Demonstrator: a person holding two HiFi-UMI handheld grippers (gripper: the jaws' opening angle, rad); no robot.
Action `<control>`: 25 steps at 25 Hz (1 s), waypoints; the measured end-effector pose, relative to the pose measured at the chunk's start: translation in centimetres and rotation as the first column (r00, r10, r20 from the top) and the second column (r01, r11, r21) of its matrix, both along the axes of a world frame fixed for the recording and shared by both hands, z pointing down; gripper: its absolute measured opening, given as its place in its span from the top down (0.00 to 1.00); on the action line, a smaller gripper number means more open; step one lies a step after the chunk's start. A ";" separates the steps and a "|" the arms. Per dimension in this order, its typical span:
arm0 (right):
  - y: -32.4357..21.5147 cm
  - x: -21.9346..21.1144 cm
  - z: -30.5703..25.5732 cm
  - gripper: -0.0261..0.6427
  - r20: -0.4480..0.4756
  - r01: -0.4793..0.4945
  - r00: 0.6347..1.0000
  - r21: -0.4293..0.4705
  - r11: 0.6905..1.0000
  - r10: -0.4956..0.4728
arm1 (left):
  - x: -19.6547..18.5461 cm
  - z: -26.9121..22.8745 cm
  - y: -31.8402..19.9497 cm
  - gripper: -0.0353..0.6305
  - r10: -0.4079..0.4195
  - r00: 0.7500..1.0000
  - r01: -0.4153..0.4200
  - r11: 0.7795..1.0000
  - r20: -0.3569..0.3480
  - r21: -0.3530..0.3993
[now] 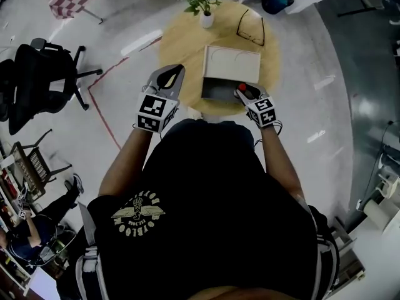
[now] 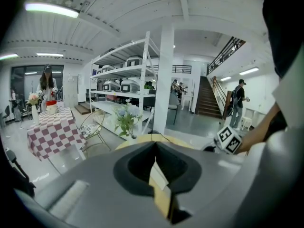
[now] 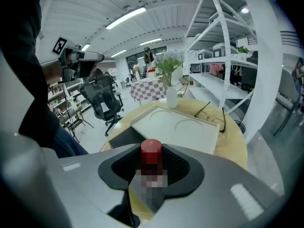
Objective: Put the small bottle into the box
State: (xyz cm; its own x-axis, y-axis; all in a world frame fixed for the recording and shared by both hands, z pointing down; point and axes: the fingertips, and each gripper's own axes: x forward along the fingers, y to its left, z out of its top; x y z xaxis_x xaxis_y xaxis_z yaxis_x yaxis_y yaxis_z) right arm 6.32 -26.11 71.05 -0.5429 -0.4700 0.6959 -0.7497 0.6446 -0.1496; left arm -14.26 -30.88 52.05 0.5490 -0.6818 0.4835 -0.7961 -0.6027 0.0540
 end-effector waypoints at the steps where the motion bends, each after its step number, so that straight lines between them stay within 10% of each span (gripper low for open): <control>1: 0.0 -0.1 0.3 0.73 -0.006 -0.003 1.000 0.010 1.000 0.003 | -0.2 0.0 0.0 0.95 -0.001 1.000 0.001 1.000 0.003 -0.001; 11: 0.9 0.1 2.2 0.72 -0.049 -0.014 0.999 0.059 0.998 0.017 | -0.7 0.1 0.5 0.95 -0.010 1.000 0.010 1.000 0.003 0.000; 17: 0.2 1.8 -9.0 0.73 0.121 -0.101 0.990 0.221 0.970 0.075 | 0.9 -4.0 0.9 0.95 -0.009 0.998 0.014 0.997 -0.067 0.073; 20: -0.2 3.4 -21.2 0.95 0.235 -0.180 0.968 0.424 0.888 0.084 | 1.3 -8.6 0.8 0.95 -0.021 0.993 0.038 0.988 -0.112 0.149; 25: 1.0 4.7 -36.6 0.95 0.251 -0.204 0.968 0.692 0.693 0.034 | 3.6 -15.9 1.7 0.95 0.017 0.992 0.021 0.954 -0.125 0.300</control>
